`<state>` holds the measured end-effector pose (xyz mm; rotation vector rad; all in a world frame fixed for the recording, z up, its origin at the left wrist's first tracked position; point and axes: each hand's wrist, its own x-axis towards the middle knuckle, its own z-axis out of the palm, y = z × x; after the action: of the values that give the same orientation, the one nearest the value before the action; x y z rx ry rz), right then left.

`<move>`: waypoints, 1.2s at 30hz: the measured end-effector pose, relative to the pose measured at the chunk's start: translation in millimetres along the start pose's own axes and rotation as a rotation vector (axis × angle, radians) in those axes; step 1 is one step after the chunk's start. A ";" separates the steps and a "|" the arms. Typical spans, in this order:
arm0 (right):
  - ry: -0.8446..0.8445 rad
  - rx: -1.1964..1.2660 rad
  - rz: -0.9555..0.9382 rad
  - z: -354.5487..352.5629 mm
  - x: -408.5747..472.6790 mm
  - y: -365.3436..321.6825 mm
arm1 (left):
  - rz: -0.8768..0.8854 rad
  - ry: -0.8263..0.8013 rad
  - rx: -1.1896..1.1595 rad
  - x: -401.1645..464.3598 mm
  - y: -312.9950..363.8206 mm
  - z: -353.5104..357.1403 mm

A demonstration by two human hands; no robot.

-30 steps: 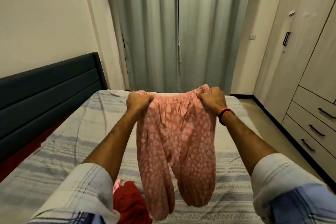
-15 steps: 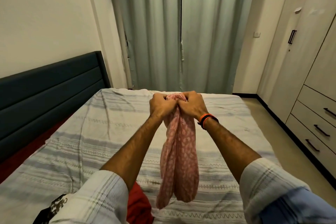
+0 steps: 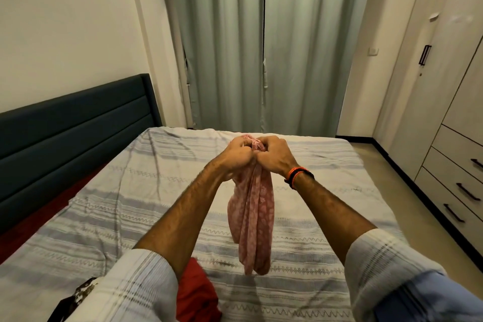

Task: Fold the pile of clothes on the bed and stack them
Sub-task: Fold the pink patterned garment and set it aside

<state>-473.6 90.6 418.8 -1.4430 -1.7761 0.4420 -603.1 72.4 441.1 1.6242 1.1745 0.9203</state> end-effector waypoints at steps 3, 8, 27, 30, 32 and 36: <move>0.069 -0.024 0.009 2.5 1.8 -0.2 | 0.020 -0.055 -0.094 -0.4 -3.7 -3.1; 0.120 0.018 0.052 -0.5 6.1 6.6 | -0.044 0.116 -0.199 4.1 -22.3 -8.1; -0.082 0.290 0.047 -57.6 0.4 33.1 | -0.012 0.214 0.143 17.0 -29.7 -39.6; -0.083 0.079 0.055 -60.4 1.1 41.8 | -0.019 0.221 0.318 21.1 -32.4 -40.2; -0.067 -0.053 0.062 -59.5 -0.5 45.9 | -0.022 0.227 0.424 20.2 -33.7 -38.2; -0.053 -0.016 0.143 -52.6 -8.9 51.3 | -0.019 0.288 0.535 17.8 -39.9 -32.9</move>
<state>-399.9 86.5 413.1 -1.5895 -1.7273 0.5456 -640.0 103.1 414.8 1.9317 1.7443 0.8950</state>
